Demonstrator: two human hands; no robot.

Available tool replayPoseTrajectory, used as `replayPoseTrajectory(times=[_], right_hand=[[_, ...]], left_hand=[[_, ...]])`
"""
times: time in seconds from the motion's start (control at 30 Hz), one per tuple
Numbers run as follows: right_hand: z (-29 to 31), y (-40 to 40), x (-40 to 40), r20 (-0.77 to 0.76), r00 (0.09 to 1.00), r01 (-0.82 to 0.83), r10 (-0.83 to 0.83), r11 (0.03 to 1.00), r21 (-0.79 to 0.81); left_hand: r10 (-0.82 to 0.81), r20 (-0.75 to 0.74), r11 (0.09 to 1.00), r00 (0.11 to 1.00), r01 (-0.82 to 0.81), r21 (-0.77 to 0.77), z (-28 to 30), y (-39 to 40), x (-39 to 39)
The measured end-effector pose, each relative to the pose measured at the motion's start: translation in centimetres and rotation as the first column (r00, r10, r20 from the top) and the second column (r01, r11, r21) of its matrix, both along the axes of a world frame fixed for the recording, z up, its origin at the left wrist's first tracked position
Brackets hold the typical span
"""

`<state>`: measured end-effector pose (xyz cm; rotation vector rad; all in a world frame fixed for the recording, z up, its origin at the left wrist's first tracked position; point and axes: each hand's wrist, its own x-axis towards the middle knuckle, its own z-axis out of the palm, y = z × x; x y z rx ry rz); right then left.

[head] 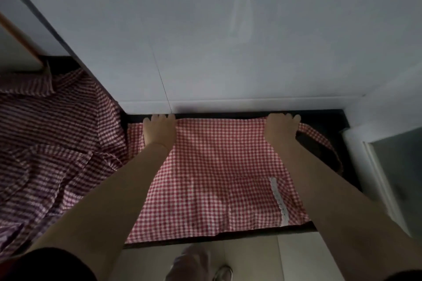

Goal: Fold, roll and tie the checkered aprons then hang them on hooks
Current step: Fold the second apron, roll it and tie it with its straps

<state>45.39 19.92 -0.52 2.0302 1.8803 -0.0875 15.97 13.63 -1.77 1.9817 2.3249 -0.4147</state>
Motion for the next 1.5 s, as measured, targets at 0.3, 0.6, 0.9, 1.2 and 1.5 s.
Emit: replayPoseTrajectory(times=[0.3, 0.6, 0.9, 1.2, 1.5], right_hand=[[-2.3, 0.5, -0.5, -0.173, 0.979, 0.146, -0.112, 0.968, 0.204], [-5.2, -6.2, -2.1, -0.313, 0.946, -0.187, 0.08, 0.926, -0.328], [-4.4, -7.6, 4.4, -0.257, 0.966, -0.103, -0.014, 0.893, -0.438], [-3.7, -8.1, -2.5, -0.418, 0.859, -0.34, 0.297, 0.94, -0.03], [-5.7, -8.7, -11.5, -0.39, 0.897, -0.294, 0.207, 0.939, -0.178]], left_hand=[[-0.076, 0.341, 0.967, 0.937, -0.014, 0.253, -3.1, -0.1, 2.5], [-0.054, 0.296, 0.955, 0.954, 0.136, -0.262, -5.8, -3.6, 8.6], [-0.077, 0.423, 0.96, 0.903, 0.181, -0.211, -5.0, -6.9, 13.5], [0.628, 0.449, 0.744, 0.635, -0.659, -0.109, -2.4, -8.0, 5.5], [0.699, 0.671, 0.411, -0.245, -0.63, -0.659, -4.6, -4.5, -1.4]])
